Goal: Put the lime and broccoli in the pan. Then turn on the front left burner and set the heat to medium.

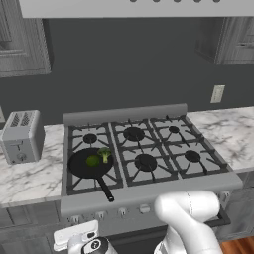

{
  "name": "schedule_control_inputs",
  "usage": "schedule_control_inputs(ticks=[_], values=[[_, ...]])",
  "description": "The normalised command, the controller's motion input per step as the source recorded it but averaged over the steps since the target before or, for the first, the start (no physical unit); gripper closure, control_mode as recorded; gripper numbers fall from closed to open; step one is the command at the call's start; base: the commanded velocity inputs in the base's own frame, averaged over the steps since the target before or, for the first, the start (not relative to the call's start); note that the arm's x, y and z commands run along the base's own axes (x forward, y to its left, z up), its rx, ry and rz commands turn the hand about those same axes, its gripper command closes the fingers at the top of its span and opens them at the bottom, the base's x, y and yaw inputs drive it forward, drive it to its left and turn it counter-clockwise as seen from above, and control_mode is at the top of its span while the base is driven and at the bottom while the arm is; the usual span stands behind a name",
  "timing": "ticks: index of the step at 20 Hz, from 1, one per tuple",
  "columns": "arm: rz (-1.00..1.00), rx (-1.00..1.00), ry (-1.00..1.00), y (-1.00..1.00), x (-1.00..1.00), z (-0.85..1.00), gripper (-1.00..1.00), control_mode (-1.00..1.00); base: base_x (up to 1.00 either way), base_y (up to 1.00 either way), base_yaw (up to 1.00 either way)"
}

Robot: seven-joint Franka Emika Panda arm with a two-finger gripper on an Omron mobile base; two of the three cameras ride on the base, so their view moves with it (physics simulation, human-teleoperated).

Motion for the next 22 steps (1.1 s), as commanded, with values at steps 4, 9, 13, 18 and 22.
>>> schedule_control_inputs(ticks=[4, 9, 13, 18, 22], values=[[0.00, 0.00, 0.00, 0.00, 0.37, 0.00, -1.00, -1.00, 0.00, 0.00, 0.00], [0.00, 0.00, 0.00, 0.00, 0.00, 0.00, 1.00, -1.00, 0.00, 0.00, 0.00], [0.00, 0.00, 0.00, 0.00, 0.00, 0.00, 1.00, -1.00, 0.00, 0.00, 0.00], [0.00, 0.00, 0.00, 0.00, 0.00, 0.00, 1.00, -1.00, 0.00, 0.00, 0.00], [0.00, 0.00, 0.00, 0.00, 0.00, 0.00, 1.00, -1.00, 0.00, 0.00, 0.00]])
